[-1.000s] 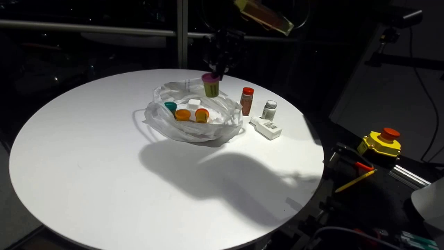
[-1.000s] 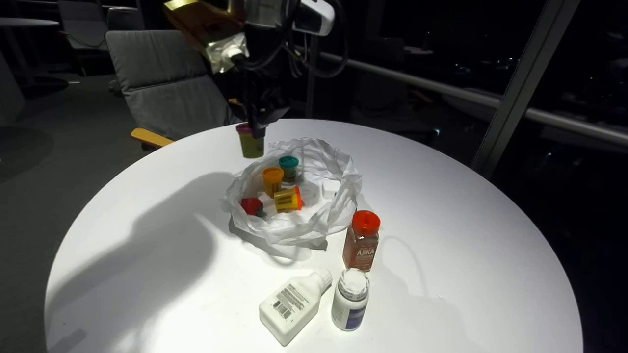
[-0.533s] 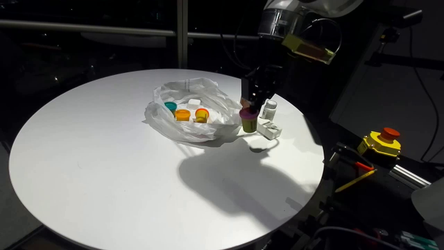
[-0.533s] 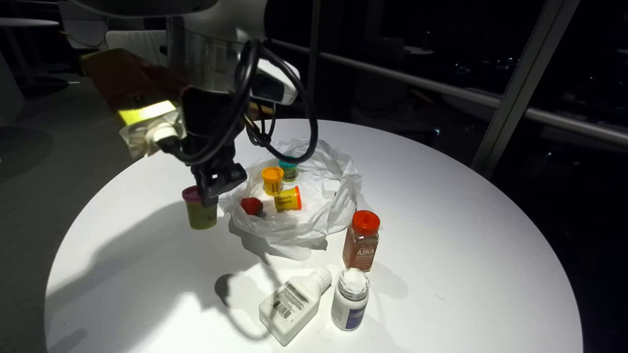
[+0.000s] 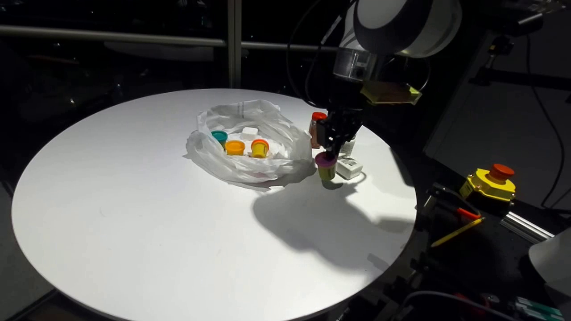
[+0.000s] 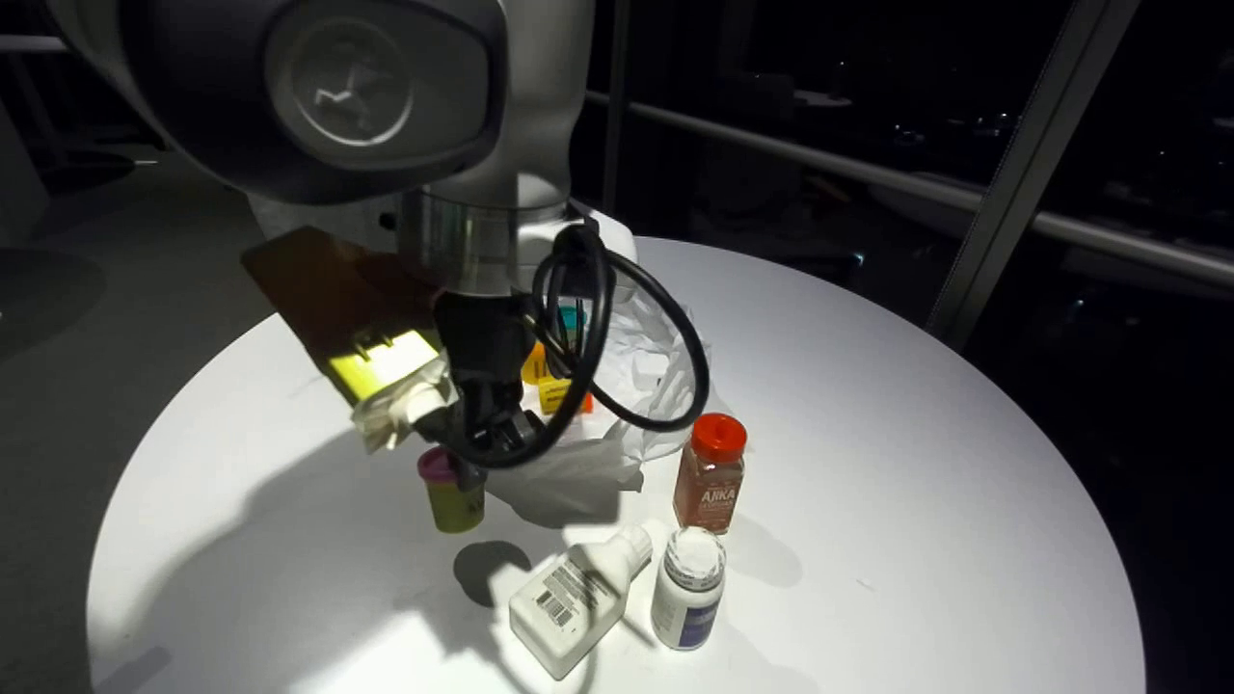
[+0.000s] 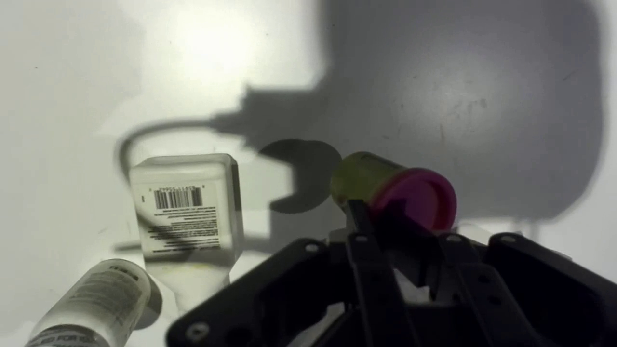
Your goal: Remove all the contents from the plastic bag.
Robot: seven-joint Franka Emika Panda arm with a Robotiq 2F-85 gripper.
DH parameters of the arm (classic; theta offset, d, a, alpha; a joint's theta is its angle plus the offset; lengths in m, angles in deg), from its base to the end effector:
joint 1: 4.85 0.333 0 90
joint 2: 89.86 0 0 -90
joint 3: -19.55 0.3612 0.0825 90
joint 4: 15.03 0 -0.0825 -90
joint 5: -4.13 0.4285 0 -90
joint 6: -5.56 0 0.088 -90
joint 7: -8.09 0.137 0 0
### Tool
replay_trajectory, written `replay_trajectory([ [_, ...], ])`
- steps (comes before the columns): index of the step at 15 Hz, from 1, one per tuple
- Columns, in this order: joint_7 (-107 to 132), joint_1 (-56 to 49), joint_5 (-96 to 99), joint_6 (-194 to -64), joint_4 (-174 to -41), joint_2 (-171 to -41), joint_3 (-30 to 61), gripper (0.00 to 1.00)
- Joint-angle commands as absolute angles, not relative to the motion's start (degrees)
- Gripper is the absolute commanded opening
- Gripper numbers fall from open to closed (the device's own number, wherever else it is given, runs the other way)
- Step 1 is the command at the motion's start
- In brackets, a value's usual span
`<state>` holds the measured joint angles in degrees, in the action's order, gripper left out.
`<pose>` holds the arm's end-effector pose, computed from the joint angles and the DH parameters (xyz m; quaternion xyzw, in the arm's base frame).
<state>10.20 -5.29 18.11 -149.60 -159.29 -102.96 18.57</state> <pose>0.4851 -0.0179 0.1619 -0.9886 0.1417 0.0191 0.0470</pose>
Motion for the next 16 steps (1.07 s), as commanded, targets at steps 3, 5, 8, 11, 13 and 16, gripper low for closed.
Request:
replay_trajectory([
  [3,9.75,-6.98,16.57,-149.75,-155.71,-106.81,19.11,0.44],
  [5,10.57,-6.64,16.37,-149.27,-155.55,-104.61,19.05,0.58],
  [8,12.25,-5.72,16.26,-147.54,-153.66,-101.91,19.32,0.82],
  [11,14.00,-4.96,16.27,-145.78,-149.69,-101.79,19.97,1.00],
  [13,15.64,-5.00,17.88,-146.20,-146.12,-103.93,20.34,1.00],
  [16,19.80,-5.04,19.12,-144.92,-140.72,-109.27,20.17,1.00],
])
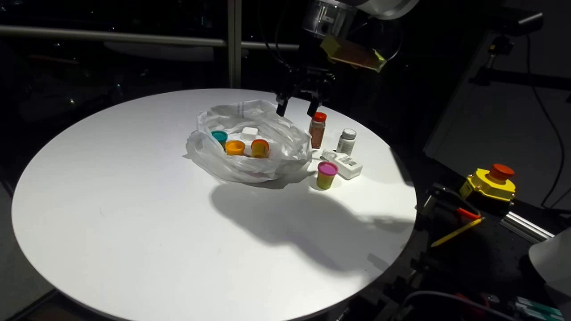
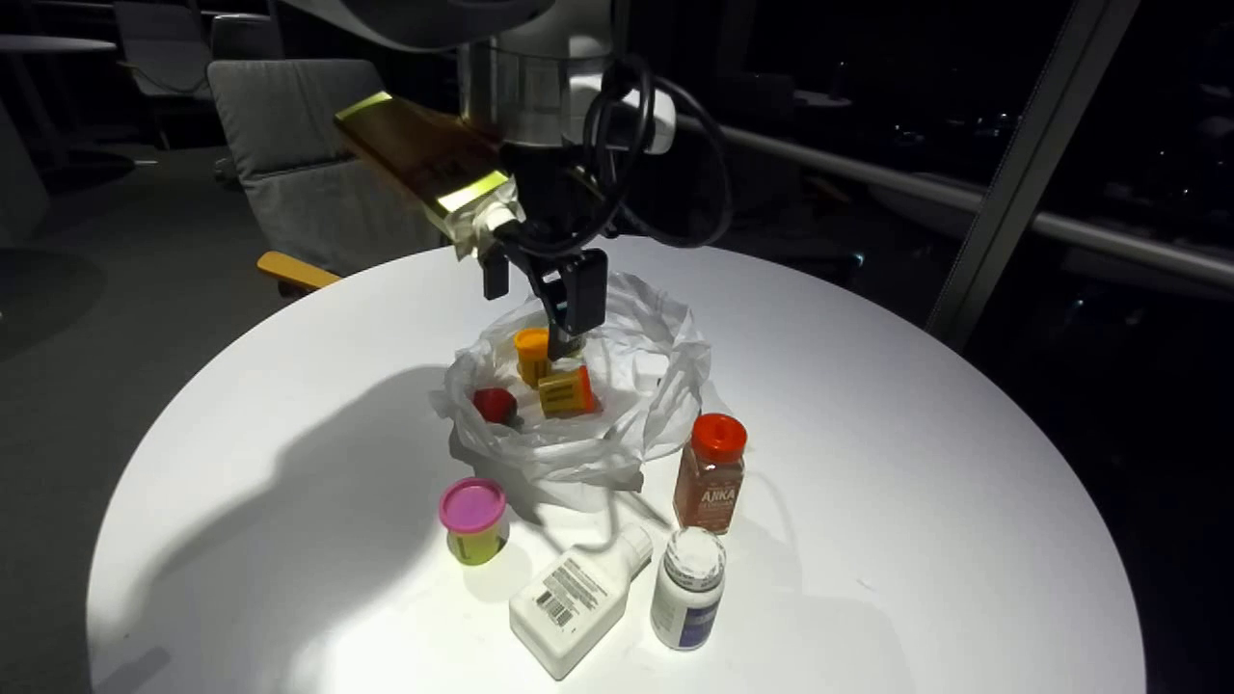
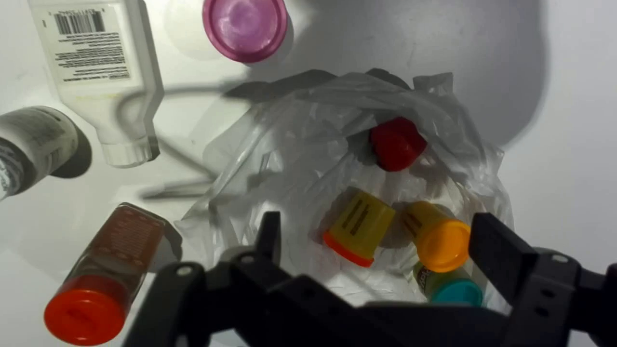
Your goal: Remove all the contents from the plastic bag.
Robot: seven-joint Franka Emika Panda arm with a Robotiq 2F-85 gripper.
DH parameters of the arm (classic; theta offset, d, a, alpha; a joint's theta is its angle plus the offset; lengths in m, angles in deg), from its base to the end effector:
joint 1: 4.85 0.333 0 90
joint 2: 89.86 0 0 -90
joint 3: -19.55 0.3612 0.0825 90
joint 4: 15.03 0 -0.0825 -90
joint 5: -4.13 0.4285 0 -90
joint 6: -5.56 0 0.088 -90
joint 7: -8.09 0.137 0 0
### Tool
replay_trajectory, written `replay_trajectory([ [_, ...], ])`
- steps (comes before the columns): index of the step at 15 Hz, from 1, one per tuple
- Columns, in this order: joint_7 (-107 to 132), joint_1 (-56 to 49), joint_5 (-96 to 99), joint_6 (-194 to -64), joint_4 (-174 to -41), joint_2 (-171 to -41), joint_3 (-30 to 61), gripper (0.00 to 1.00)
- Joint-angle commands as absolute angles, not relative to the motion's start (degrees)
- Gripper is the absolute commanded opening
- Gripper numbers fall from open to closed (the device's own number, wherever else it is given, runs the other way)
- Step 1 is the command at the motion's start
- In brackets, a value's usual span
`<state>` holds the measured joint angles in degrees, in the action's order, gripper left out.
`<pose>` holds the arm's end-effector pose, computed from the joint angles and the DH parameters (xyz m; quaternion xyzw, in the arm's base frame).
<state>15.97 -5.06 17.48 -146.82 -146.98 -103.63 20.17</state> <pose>0.5786 0.0009 0.2305 -0.9828 0.1643 -0.0530 0.0651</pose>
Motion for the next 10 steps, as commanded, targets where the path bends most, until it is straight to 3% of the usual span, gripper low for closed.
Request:
replay_trajectory([
  [1,21.08,-5.07,19.53,-143.87,-138.84,-111.33,20.12,1.00],
  [10,28.56,-5.27,23.66,-138.45,-123.28,-126.23,20.02,1.00],
])
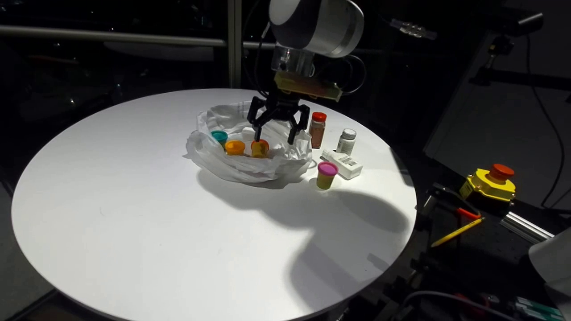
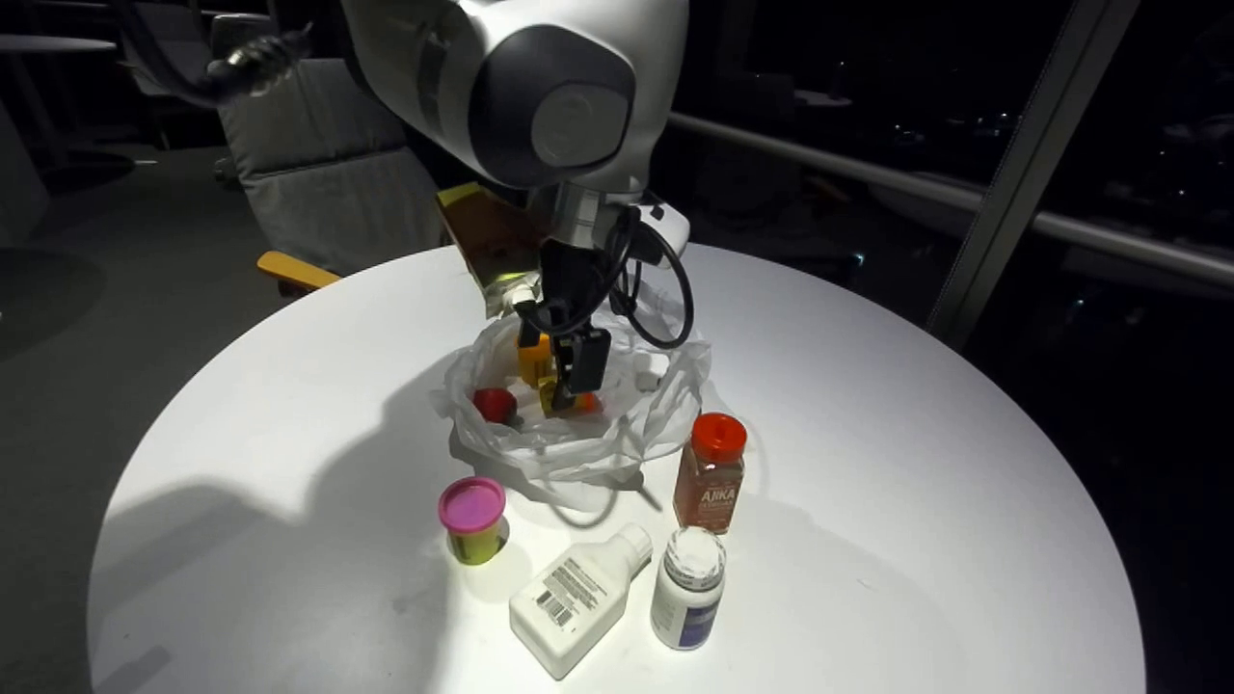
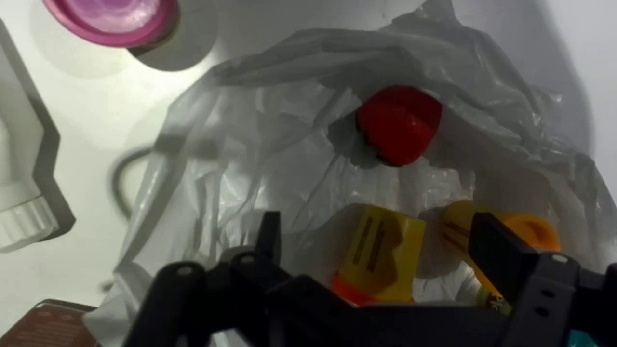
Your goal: Remove all the contents from the plastic bag.
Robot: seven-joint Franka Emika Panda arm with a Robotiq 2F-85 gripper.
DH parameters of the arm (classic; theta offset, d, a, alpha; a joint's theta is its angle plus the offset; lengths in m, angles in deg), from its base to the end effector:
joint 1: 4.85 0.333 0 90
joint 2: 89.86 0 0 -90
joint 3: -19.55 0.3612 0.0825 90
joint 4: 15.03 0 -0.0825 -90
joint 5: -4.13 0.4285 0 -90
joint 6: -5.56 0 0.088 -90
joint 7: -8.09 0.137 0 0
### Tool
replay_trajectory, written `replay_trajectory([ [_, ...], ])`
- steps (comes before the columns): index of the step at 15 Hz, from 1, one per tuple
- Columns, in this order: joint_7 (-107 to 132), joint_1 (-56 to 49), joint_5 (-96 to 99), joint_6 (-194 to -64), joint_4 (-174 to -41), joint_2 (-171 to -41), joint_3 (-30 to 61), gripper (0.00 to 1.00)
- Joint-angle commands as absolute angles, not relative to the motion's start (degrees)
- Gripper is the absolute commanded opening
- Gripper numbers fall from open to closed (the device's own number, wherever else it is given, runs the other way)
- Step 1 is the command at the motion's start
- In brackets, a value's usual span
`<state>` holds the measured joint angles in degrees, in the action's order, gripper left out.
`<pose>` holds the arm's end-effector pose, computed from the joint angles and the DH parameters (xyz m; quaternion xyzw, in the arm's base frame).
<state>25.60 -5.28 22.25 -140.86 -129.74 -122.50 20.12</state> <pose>0.6508 0.0024 0.1381 -0.9558 0.2802 0.0218 0.0864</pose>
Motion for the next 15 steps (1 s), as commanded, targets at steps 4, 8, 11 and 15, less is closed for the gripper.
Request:
replay_trajectory([
  [4,33.57,-4.25,23.06,-137.48,-118.25,-130.09,18.50,1.00],
  [8,37.45,-3.28,22.22,-136.51,-114.98,-133.20,17.00,1.00],
  [11,39.58,-2.40,21.78,-135.20,-113.07,-135.25,15.98,1.00],
  [15,41.96,-1.31,21.52,-134.64,-111.61,-136.46,14.86,0.72],
])
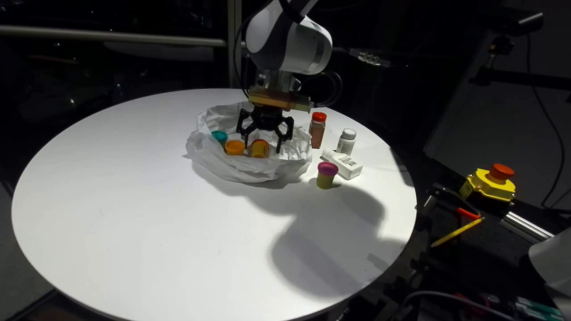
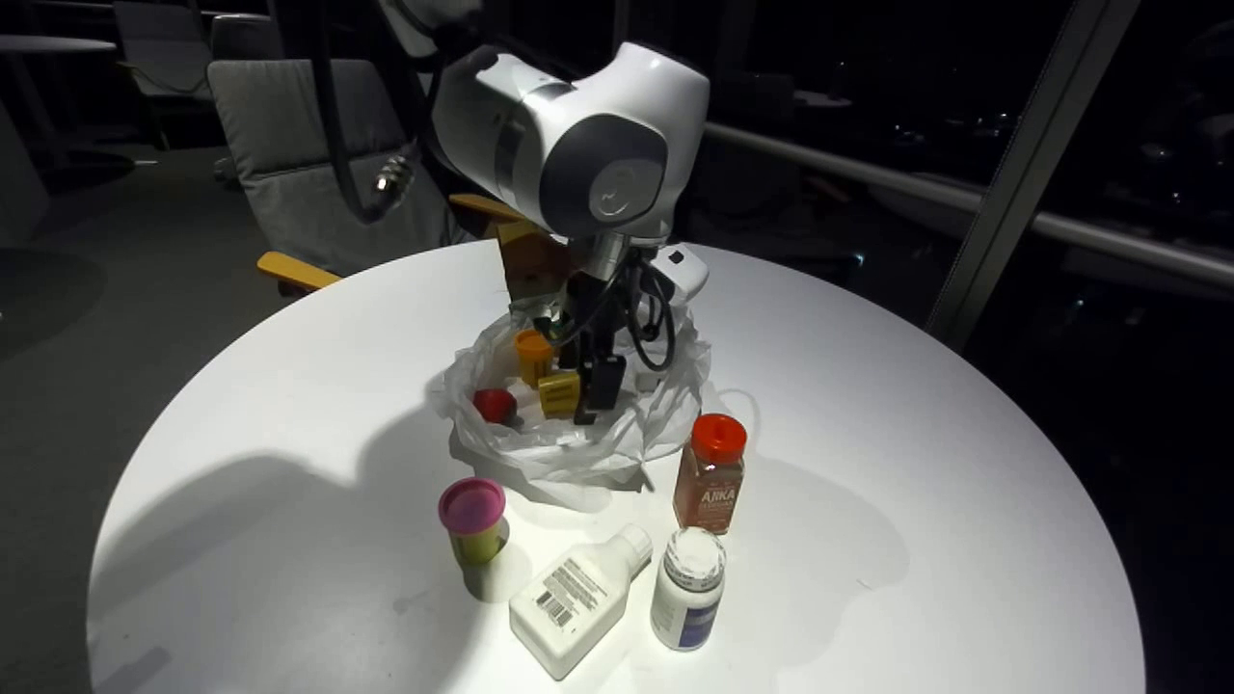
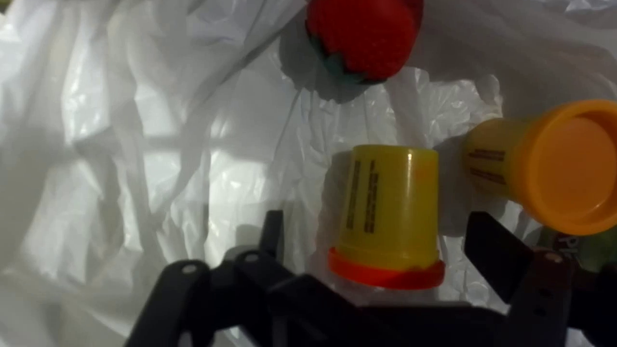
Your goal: Remove all the contents from the plastic bag.
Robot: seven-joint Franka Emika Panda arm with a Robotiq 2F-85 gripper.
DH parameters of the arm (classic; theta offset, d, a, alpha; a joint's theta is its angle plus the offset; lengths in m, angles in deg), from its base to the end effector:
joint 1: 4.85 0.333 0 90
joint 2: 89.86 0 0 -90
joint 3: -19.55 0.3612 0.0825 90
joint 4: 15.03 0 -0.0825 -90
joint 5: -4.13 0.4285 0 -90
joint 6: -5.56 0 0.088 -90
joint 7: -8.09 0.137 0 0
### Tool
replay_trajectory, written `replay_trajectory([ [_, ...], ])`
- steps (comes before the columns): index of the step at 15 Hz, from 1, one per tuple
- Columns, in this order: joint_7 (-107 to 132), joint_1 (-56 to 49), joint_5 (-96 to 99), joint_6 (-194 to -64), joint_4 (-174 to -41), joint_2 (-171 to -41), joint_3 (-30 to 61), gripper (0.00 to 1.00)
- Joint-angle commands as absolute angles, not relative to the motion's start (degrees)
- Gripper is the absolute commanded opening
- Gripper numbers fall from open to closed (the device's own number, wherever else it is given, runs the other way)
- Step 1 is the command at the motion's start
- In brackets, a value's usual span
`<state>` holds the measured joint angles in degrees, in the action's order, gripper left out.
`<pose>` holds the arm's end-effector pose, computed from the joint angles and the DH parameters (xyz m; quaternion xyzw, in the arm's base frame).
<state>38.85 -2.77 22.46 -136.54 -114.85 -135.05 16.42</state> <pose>0.7094 -0.0066 0.0850 -0.9186 0.3872 0.0414 0.0670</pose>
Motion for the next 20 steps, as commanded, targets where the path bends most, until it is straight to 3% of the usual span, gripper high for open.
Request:
replay_trajectory([
  [1,42.44,-1.24,21.64,-134.86,-111.62,-136.31,14.77,0.66],
  [6,43.51,-1.55,22.17,-137.48,-115.36,-133.00,14.25,0.29],
  [16,40.92,2.92,16.61,-151.05,-137.89,-111.45,13.26,0.29],
  [20,37.83,4.34,15.89,-148.64,-147.98,-102.33,18.36,0.29],
])
